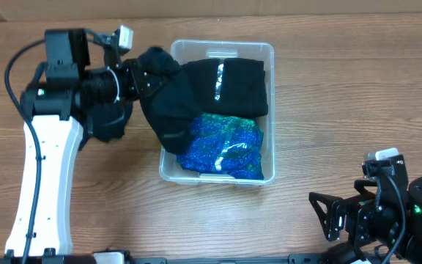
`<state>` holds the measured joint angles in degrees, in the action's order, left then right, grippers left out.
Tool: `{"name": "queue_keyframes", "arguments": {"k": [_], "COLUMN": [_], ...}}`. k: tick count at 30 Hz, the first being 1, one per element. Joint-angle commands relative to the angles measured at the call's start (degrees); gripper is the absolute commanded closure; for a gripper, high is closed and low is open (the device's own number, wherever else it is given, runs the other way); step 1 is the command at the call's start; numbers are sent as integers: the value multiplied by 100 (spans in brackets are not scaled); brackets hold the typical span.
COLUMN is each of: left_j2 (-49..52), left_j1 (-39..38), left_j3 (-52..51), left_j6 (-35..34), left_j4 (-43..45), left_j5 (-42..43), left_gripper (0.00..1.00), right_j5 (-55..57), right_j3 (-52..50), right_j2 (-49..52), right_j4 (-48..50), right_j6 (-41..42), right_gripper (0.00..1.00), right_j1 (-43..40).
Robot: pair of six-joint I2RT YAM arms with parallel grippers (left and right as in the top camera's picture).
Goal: Pack container
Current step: 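Carry the black bundle into the bin and release it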
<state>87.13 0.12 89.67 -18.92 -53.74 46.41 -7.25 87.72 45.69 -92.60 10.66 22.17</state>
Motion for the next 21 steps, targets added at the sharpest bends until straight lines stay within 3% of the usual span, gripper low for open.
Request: {"name": "queue_keyframes", "arguments": {"k": [1,8,15,19,20,21], "left_j2": [485,1040,1753,2203,2251,2260], "left_j1": [-293,-809,-802,-802,-802,-802], "left_j3": [802,955,955,955,955,955], "left_j6": [1147,1244,1054,1047,1056,1058], "left_j4": [-614,-776,-638,-131,-4,96], "left_j5": [15,350,-319,-796,-811,-811], "left_gripper": [96,96,96,96,89,62], "right_j5": [-15,-15,-15,-15,-15,-15], "right_j3": [9,9,9,9,9,9], "right_j2": [-20,-20,-20,-20,-20,-20], "right_j4": [33,33,33,33,33,33], "right_j6": [-24,-24,-24,-24,-24,-24], "right_gripper": [0,0,0,0,0,0], "right_j1": [-2,-2,-2,-2,-2,-2]}}
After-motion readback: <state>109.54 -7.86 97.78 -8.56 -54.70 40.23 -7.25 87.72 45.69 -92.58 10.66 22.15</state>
